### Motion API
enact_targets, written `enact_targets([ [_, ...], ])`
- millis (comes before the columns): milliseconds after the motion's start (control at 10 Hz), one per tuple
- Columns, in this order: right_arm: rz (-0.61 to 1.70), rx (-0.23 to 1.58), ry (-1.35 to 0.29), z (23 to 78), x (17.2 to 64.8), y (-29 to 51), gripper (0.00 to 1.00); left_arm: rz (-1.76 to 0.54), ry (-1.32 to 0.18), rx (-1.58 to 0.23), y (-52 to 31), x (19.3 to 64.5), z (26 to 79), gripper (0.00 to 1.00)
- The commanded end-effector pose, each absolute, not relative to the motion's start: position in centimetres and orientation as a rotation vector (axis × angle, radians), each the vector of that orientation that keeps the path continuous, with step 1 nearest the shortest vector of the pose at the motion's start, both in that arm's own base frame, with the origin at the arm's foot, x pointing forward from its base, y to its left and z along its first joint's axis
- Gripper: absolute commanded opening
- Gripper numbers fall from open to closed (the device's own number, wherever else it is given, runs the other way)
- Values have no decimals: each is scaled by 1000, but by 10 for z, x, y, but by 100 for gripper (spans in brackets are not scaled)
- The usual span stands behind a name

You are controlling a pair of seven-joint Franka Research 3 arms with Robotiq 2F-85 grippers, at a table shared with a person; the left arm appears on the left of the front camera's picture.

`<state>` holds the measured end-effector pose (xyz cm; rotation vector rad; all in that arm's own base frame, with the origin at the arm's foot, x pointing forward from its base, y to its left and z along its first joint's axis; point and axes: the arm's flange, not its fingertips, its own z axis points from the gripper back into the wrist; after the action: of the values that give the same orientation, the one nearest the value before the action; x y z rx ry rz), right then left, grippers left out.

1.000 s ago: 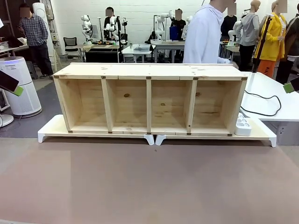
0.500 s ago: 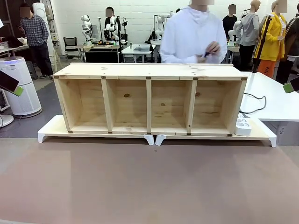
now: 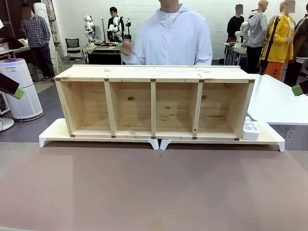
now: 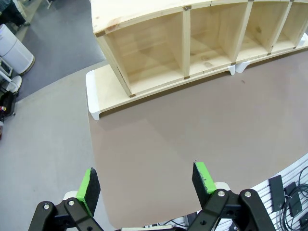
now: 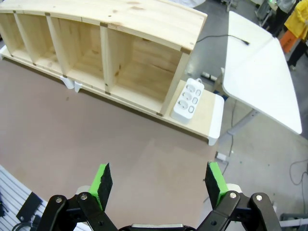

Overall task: Perform cable management.
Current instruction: When the cord part of the Power Cable appears at the lower middle area of the table and stops, grasp the cord part of the Power Cable.

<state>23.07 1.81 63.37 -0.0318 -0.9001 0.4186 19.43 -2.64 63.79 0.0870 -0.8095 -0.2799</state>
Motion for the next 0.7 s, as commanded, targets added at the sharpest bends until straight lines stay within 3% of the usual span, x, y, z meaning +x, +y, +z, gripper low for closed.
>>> enact_targets([
  [0, 418, -33, -907, 634, 234, 18, 100, -281, -820, 91, -28, 196, 639, 100],
  [600, 418, -33, -907, 634, 234, 18, 100, -281, -820, 91, -28, 196, 639, 100],
])
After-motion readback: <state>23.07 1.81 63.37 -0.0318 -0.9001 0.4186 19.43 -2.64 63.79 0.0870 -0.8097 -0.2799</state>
